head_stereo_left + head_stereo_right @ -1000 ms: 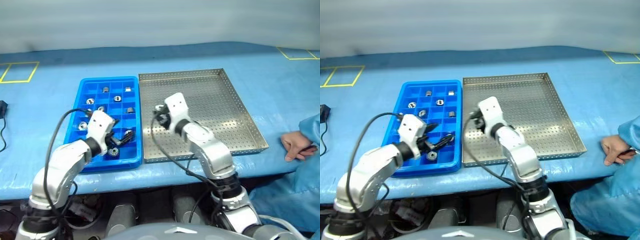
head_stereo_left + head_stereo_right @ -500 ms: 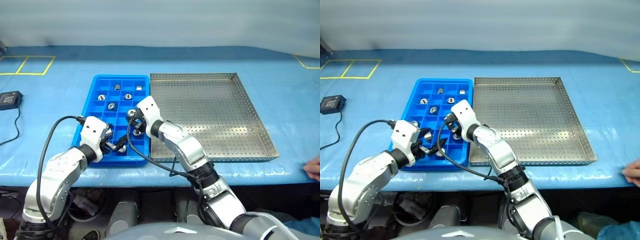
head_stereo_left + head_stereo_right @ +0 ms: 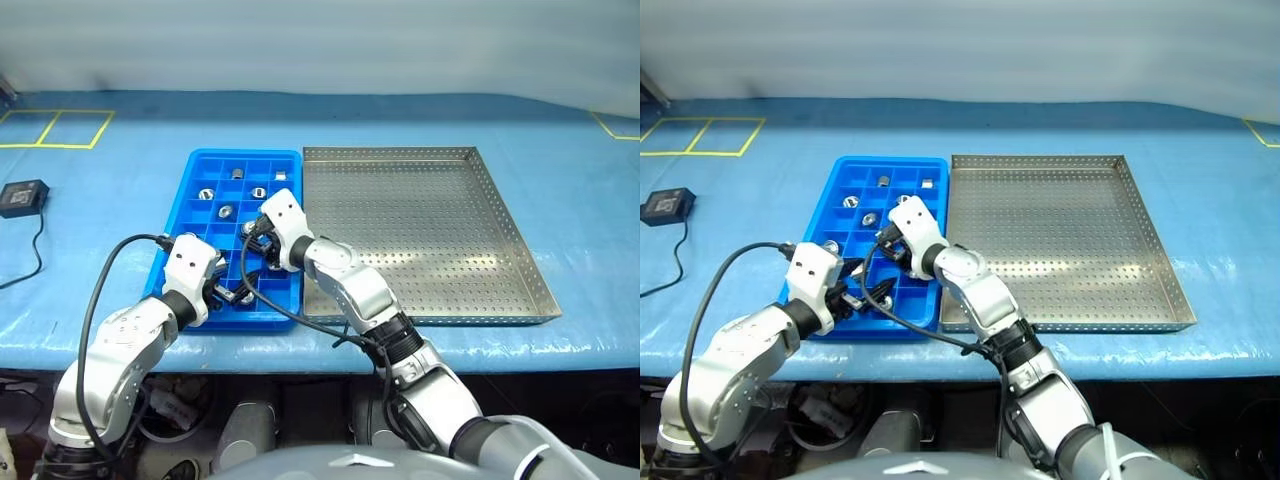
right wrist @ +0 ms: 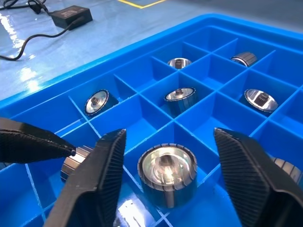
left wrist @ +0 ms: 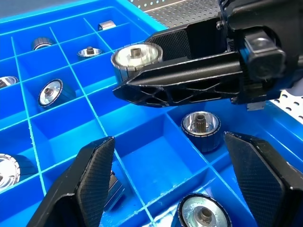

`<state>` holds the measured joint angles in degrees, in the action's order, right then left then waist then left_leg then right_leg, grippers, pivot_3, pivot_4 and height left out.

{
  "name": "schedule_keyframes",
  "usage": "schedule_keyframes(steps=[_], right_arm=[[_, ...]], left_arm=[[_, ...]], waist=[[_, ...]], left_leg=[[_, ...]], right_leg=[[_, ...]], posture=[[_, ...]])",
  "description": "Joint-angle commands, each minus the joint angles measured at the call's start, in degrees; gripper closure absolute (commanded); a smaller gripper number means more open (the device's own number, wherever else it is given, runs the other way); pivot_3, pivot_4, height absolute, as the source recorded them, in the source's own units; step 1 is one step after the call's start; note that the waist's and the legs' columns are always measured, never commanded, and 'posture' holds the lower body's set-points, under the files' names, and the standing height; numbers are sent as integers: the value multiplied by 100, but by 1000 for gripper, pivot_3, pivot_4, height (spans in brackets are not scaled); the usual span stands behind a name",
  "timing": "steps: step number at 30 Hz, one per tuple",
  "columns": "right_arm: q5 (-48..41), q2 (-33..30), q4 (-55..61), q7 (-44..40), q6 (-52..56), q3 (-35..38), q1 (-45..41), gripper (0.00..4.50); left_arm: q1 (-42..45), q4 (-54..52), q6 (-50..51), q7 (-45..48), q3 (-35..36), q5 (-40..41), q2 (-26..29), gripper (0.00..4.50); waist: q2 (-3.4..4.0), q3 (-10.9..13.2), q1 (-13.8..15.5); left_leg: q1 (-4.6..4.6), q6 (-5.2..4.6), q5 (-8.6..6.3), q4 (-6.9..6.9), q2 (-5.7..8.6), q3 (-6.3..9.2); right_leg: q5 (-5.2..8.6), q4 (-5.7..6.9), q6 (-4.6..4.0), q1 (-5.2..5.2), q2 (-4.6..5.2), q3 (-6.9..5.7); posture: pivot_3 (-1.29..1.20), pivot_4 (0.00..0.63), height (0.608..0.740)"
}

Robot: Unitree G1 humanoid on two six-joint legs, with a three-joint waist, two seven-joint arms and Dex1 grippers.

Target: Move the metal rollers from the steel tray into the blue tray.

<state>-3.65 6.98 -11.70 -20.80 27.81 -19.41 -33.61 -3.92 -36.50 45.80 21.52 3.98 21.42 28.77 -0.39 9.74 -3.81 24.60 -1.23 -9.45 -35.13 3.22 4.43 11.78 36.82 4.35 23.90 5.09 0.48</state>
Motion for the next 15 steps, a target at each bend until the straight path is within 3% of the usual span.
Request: schedule_keyframes(steps=[1, 7, 9, 13, 15], right_arm=[[-70, 77, 573, 167, -240, 269, -41, 818], [-157, -679, 1762, 115, -25, 817, 420, 818], [-164, -1164, 2093, -31, 37, 999, 647, 818], [-282, -2328, 2502, -789, 207, 1103, 1250, 778], [-265, -2797, 2639, -1072, 289, 1020, 1505, 436]], left_arm=[[50, -149, -103, -43, 3, -18, -50, 481], [282, 58, -399, -370, 186, -203, -333, 481], [340, 163, -583, -442, 267, -260, -406, 481], [466, 402, -1083, -205, 153, -219, -529, 23], [516, 493, -1209, -54, 18, -187, -575, 0]], waist=[[0, 0, 2], [-1, -1, 71], [-1, -1, 95], [-1, -1, 121], [-1, -1, 112]], left_leg=[[0, 0, 0, 0, 0, 0], [2, 0, 0, -1, 5, 3], [3, 0, 0, -2, 8, 3], [4, -1, 0, -2, 7, -3], [7, -2, 0, -1, 6, -6]], right_leg=[[0, 1, 0, 1, 0, 0], [3, -4, 6, -4, 5, -2], [4, -5, 8, -6, 8, -2], [5, -4, 8, -11, 10, -2], [8, -5, 6, -23, 12, -3]], posture=[[-44, 150, 740], [-52, 150, 740], [-59, 150, 740], [-82, 150, 740], [-98, 150, 740]])
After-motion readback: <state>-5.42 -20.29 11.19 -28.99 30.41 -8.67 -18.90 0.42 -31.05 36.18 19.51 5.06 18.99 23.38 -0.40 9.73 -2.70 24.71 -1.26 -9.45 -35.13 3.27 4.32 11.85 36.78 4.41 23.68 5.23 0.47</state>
